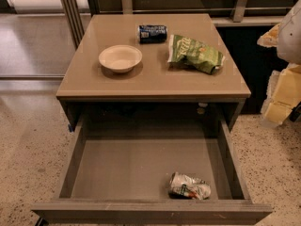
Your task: Pick 7up can from top drawer and place on counter
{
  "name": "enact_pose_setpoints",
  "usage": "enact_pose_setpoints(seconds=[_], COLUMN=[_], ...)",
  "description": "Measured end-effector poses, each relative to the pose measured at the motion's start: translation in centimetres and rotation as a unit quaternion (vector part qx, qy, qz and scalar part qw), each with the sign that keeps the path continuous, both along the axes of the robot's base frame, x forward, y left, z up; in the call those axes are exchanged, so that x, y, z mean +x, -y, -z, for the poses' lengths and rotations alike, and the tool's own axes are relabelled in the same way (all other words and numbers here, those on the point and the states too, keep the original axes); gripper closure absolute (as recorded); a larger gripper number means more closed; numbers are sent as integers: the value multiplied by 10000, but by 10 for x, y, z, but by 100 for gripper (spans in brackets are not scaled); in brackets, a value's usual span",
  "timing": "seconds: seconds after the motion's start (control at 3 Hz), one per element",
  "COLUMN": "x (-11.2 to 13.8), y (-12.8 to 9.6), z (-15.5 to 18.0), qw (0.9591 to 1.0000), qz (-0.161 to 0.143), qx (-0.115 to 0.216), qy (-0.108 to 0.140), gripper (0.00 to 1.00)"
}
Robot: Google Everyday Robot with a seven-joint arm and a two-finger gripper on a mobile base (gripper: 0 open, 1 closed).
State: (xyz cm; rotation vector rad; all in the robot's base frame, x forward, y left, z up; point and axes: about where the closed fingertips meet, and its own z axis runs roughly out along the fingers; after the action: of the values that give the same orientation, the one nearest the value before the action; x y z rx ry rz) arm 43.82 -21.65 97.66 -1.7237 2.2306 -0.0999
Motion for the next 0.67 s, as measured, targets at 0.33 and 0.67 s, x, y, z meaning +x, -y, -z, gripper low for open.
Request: enact_pose_setpoints(seconds=[0.33, 0.67], x=[0, 2], y=[0, -1], z=[0, 2], qw=[10000, 9997], qz=[1, 204], qx=[0, 148], qy=[0, 14], gripper=[0, 0])
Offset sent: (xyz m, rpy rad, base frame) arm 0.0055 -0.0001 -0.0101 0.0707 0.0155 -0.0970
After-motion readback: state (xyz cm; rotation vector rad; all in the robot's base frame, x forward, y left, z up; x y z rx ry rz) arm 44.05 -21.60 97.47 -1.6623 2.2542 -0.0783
